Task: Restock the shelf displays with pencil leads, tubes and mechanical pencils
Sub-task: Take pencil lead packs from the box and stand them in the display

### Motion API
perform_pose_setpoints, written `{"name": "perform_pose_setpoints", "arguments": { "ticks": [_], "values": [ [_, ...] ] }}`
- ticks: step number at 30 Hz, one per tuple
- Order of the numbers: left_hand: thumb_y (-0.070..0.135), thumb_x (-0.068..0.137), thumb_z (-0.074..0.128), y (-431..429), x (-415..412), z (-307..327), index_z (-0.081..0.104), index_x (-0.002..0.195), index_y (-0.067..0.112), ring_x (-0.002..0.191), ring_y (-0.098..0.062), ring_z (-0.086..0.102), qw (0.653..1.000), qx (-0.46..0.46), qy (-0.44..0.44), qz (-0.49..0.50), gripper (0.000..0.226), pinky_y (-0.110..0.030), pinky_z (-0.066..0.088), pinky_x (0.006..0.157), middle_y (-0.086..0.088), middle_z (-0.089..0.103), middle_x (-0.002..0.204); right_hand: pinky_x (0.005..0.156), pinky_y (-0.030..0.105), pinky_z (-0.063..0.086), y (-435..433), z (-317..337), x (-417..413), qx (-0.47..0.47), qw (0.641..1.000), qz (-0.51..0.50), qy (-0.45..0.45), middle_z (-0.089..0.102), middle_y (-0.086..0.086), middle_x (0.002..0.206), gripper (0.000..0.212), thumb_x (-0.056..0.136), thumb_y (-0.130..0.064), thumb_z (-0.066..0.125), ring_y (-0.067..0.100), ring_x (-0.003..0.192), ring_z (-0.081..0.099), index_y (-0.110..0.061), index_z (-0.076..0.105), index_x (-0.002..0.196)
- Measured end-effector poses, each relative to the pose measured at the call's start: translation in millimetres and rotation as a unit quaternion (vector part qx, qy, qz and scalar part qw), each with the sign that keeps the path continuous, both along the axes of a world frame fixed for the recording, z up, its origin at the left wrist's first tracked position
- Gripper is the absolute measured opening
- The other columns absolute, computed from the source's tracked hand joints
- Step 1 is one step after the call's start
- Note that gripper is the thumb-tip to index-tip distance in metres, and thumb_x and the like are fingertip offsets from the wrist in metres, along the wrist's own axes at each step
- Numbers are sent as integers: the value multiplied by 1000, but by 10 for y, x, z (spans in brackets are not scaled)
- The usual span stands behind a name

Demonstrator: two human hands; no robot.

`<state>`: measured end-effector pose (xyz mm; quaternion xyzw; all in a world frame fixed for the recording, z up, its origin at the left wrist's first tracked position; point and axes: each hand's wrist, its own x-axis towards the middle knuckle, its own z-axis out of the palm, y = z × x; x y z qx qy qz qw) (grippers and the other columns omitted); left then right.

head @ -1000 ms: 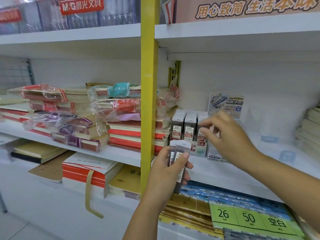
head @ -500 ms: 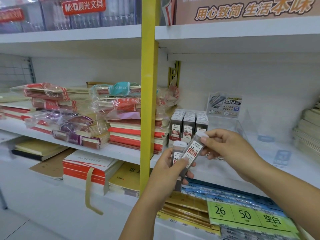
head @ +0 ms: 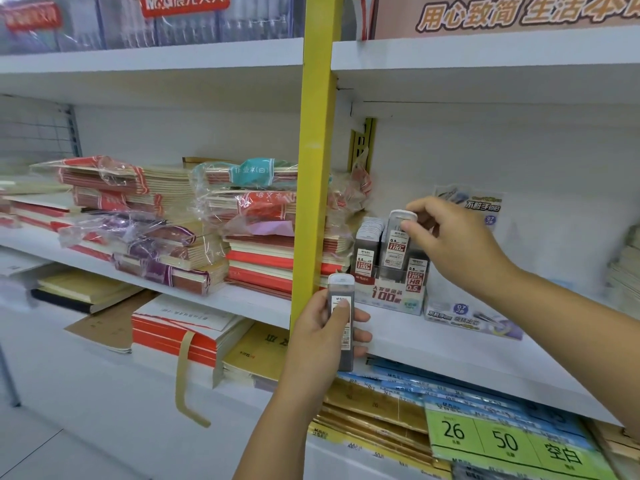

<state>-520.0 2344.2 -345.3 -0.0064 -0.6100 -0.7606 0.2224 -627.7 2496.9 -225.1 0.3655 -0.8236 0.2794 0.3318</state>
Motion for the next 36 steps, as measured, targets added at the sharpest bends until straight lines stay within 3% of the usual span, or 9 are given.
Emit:
{"name": "perform_pose_setpoints", "arguments": {
  "ticks": [8,12,15,18,20,24,29,31,36],
  "values": [
    [24,104,50,-30,11,0,61,112,24,69,-13,69,1000,-8,0,4,14,-25,58,63,0,76,93,84,28,30,-41,-154,-170,46,996,-59,39,47,-9,98,19,84,-34,70,7,99,32,-25,67,100],
    [26,102,53,-2,17,32,61,111,21,71,-13,72,1000,-12,-2,1,13,-23,58,63,1,78,95,93,33,36,-39,-219,-111,70,993,-86,31,51,-3,113,20,89,-32,65,15,113,35,-24,69,107],
    [28,101,57,56,36,57,65,109,25,75,-17,74,1000,-19,7,-11,12,-26,60,66,-2,78,94,88,19,34,2,-248,80,27,996,-54,73,57,-3,112,24,93,-30,55,8,107,39,-22,69,110],
    [31,99,58,117,30,85,67,104,33,73,-18,73,998,-41,22,-30,11,-28,61,67,-4,77,92,78,5,38,36,-360,342,-23,988,90,-123,63,-20,98,22,94,-37,53,-7,93,52,-34,66,111],
    [32,99,59,173,2,99,69,101,34,71,-16,72,997,-59,24,-39,11,-26,59,64,-4,77,91,78,10,45,48,-455,436,-28,956,143,-255,68,-17,96,19,92,-33,60,-3,91,60,-39,66,110],
    [29,98,61,291,-87,56,70,103,26,79,-9,71,996,-81,16,-13,11,-23,58,68,2,77,94,64,10,47,142,-445,443,-119,932,164,-300,73,-10,87,15,89,-16,67,0,78,66,-28,70,97],
    [35,98,59,241,-199,-38,55,123,52,112,10,53,943,-285,28,168,31,-15,50,88,36,58,116,61,13,50,164,-30,320,-168,966,117,-156,70,-12,85,11,91,-22,64,-2,74,64,-29,65,99],
    [37,98,57,202,-230,-89,49,139,42,124,10,39,913,-348,35,211,42,-14,35,104,32,45,130,64,15,50,91,100,279,-152,978,114,-87,68,-14,85,13,91,-20,64,2,77,62,-32,63,96],
    [41,102,46,127,-310,-178,29,154,35,144,3,16,858,-472,26,201,55,-19,9,115,19,21,162,63,15,44,-97,199,172,-41,996,75,22,63,-18,82,16,92,-22,62,2,74,58,-34,58,100]
  ]
}}
